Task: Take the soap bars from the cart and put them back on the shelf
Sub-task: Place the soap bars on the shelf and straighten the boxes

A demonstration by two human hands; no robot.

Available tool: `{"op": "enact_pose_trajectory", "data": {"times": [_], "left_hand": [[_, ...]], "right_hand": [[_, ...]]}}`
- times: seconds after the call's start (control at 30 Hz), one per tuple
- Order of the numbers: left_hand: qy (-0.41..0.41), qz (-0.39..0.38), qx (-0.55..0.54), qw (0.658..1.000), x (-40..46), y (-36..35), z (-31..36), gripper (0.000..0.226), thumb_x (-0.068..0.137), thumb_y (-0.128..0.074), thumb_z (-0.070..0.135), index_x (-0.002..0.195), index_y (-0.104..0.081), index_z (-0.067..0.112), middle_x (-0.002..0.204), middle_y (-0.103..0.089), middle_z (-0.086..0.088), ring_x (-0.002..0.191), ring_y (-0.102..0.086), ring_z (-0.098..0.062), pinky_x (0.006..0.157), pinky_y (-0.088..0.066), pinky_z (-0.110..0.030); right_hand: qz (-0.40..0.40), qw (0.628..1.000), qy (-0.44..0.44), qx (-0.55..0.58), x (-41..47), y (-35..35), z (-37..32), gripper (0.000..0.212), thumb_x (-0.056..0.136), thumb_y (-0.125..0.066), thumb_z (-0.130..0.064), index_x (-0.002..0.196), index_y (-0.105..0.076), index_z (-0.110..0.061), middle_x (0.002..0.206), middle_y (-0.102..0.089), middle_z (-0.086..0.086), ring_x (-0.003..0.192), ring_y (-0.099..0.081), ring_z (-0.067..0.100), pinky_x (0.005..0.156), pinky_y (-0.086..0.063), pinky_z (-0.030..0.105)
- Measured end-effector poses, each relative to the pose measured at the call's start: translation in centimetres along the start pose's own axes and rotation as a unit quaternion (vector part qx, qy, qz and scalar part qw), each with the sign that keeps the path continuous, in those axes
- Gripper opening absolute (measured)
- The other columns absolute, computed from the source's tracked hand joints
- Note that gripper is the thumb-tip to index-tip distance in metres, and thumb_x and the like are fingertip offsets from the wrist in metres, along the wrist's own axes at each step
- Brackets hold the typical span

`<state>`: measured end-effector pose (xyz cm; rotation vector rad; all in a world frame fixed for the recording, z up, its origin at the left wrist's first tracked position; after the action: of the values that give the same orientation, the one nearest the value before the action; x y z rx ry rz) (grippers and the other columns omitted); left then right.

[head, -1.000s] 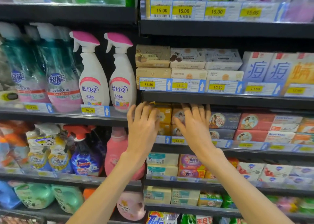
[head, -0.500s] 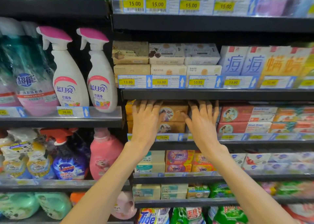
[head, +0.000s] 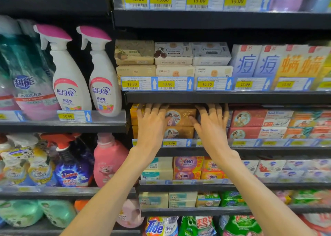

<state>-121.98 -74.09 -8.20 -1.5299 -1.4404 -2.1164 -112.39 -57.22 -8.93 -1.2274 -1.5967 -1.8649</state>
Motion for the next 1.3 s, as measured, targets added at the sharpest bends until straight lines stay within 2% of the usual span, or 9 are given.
{"op": "enact_pose_trajectory", "data": {"times": [0.1, 0.23, 0.37, 0.63, 0.8, 0.93, 1.0, 1.17, 1.3], "left_hand": [[-0.007, 0.013, -0.029, 0.999, -0.9, 1.1, 0.5, 0.040, 0.093, -0.066, 0.035, 0.129, -0.062, 0.019, 0.131, -0.061, -0.004, 0.127, -0.049, -0.029, 0.112, -0.028, -0.048], [-0.070, 0.020, -0.086, 0.994, -3.2, 2.5, 2.5, 0.035, 0.094, -0.063, 0.028, 0.128, -0.061, 0.018, 0.129, -0.060, 0.000, 0.127, -0.051, -0.024, 0.111, -0.034, -0.046], [-0.105, -0.036, -0.124, 0.986, -4.7, 2.0, 4.7, 0.036, 0.096, -0.060, 0.030, 0.131, -0.059, 0.020, 0.133, -0.059, 0.003, 0.130, -0.050, -0.022, 0.112, -0.033, -0.043], [-0.138, -0.112, -0.184, 0.967, -6.7, 1.6, 10.9, 0.043, 0.099, -0.052, 0.031, 0.141, -0.054, 0.020, 0.143, -0.056, 0.004, 0.133, -0.049, -0.016, 0.115, -0.035, -0.042], [-0.114, -0.149, -0.173, 0.967, -7.2, 0.4, 14.1, 0.041, 0.100, -0.054, 0.032, 0.139, -0.055, 0.021, 0.145, -0.057, 0.002, 0.136, -0.050, -0.015, 0.119, -0.031, -0.045], [-0.059, -0.167, -0.118, 0.977, -7.3, -0.1, 16.0, 0.041, 0.101, -0.053, 0.034, 0.139, -0.056, 0.020, 0.146, -0.056, 0.001, 0.138, -0.048, -0.016, 0.120, -0.027, -0.049], [-0.041, -0.166, -0.099, 0.980, -7.4, -0.3, 16.5, 0.042, 0.101, -0.053, 0.034, 0.140, -0.055, 0.019, 0.147, -0.055, 0.000, 0.139, -0.047, -0.016, 0.121, -0.026, -0.050], [-0.015, -0.170, -0.066, 0.983, -7.1, -0.4, 16.8, 0.046, 0.099, -0.055, 0.032, 0.142, -0.054, 0.013, 0.147, -0.055, -0.003, 0.139, -0.048, -0.015, 0.121, -0.027, -0.051], [-0.016, -0.169, -0.067, 0.983, -7.1, -0.8, 16.7, 0.051, 0.098, -0.056, 0.032, 0.143, -0.052, 0.009, 0.147, -0.055, -0.006, 0.140, -0.047, -0.018, 0.121, -0.028, -0.048]], "right_hand": [[0.002, 1.000, 0.002, 0.004, -0.6, 0.6, 0.3, 0.053, 0.097, -0.058, -0.044, 0.139, -0.052, -0.013, 0.135, -0.051, 0.015, 0.135, -0.041, 0.037, 0.120, -0.019, 0.058], [0.016, 0.999, 0.030, 0.030, -2.5, 1.8, 1.3, 0.048, 0.095, -0.061, -0.039, 0.135, -0.057, -0.012, 0.135, -0.054, 0.013, 0.134, -0.045, 0.034, 0.120, -0.021, 0.058], [0.013, 0.998, 0.046, 0.051, -4.9, 2.9, 2.7, 0.041, 0.095, -0.064, -0.033, 0.131, -0.062, -0.014, 0.141, -0.052, 0.013, 0.139, -0.042, 0.032, 0.117, -0.024, 0.060], [-0.055, 0.998, 0.003, 0.008, -8.8, 5.2, 7.5, 0.041, 0.097, -0.054, -0.038, 0.132, -0.061, -0.018, 0.136, -0.059, 0.005, 0.128, -0.054, 0.026, 0.116, -0.027, 0.056], [-0.099, 0.995, -0.005, 0.014, -9.6, 5.7, 12.2, 0.043, 0.099, -0.046, -0.040, 0.134, -0.058, -0.018, 0.140, -0.057, 0.001, 0.133, -0.052, 0.020, 0.118, -0.023, 0.057], [-0.117, 0.993, 0.009, 0.033, -9.5, 5.9, 14.9, 0.042, 0.101, -0.050, -0.039, 0.139, -0.054, -0.020, 0.143, -0.056, -0.001, 0.137, -0.048, 0.017, 0.120, -0.020, 0.055], [-0.125, 0.991, 0.014, 0.037, -9.2, 5.6, 15.5, 0.044, 0.100, -0.052, -0.039, 0.139, -0.055, -0.019, 0.143, -0.057, -0.001, 0.137, -0.049, 0.015, 0.120, -0.021, 0.056], [-0.156, 0.987, 0.032, 0.026, -9.1, 4.2, 16.2, 0.051, 0.100, -0.038, -0.045, 0.135, -0.059, -0.015, 0.141, -0.060, 0.003, 0.132, -0.054, 0.015, 0.120, -0.022, 0.055], [-0.154, 0.987, 0.039, 0.037, -8.8, 3.8, 16.4, 0.052, 0.099, -0.036, -0.044, 0.134, -0.061, -0.015, 0.139, -0.061, 0.004, 0.130, -0.057, 0.016, 0.120, -0.024, 0.052]]}}
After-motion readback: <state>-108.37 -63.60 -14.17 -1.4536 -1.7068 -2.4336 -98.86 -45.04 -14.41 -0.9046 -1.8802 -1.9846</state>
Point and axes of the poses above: each hand's wrist, its own x-axis towards the middle knuckle, its own y-axis out of the back of the hand, z = x × y, the point moved 2 cm from there along x, towards the middle knuckle
